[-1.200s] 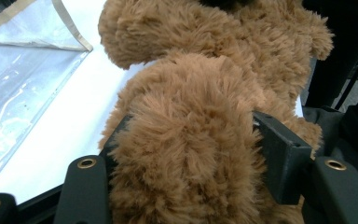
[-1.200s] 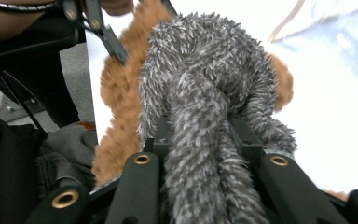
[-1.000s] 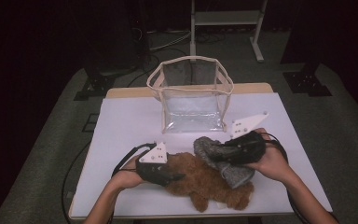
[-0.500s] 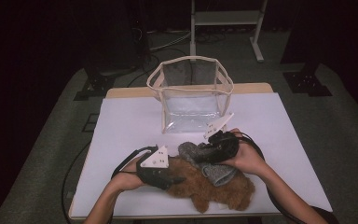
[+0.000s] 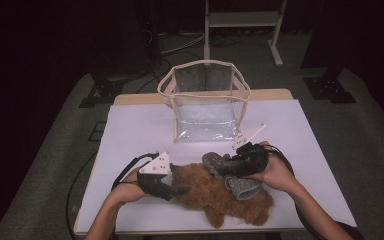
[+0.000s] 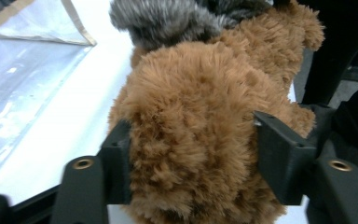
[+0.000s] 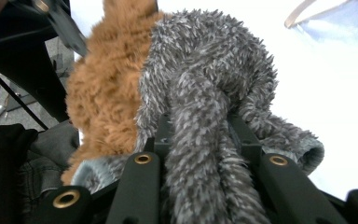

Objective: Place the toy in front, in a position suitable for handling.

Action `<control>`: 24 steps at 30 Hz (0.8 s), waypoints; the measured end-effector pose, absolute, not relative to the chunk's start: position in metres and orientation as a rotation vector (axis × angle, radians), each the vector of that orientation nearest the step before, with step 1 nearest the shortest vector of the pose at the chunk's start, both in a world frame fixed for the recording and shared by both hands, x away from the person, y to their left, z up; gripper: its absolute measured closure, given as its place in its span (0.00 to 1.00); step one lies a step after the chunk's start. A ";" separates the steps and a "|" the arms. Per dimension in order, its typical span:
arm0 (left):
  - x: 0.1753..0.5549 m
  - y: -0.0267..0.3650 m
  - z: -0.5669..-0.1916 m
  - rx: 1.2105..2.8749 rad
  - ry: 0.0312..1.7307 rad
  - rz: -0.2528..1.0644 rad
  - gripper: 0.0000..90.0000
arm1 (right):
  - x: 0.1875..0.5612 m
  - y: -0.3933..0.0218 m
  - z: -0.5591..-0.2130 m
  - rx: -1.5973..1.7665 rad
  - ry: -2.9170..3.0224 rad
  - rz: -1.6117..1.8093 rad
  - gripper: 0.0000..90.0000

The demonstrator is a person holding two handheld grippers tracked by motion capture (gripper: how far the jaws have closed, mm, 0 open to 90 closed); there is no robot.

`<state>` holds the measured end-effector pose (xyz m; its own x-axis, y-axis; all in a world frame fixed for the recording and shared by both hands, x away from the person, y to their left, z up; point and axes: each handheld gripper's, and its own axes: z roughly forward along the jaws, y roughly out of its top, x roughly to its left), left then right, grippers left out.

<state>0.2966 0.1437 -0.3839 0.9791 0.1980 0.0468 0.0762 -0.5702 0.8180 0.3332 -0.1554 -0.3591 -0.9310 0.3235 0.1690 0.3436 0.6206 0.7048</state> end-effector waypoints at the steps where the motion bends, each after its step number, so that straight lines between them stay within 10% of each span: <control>1: 0.297 0.142 -0.386 2.168 0.195 0.154 0.46 | 0.332 -0.155 -0.355 -0.568 -2.817 -1.238 0.77; 14: 0.296 0.131 -0.387 2.163 0.148 0.190 0.45 | 0.322 -0.134 -0.354 -0.445 -2.866 -1.225 0.76; 24: 0.303 0.142 -0.395 2.139 0.224 0.176 0.23 | 0.326 -0.172 -0.373 -0.560 -2.789 -1.301 0.78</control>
<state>0.3028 0.1417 -0.3946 0.9729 0.2279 0.0389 0.0922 -0.5369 0.8386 0.3261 -0.1720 -0.3728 -0.9357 0.3137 0.1613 0.3251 0.5896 0.7394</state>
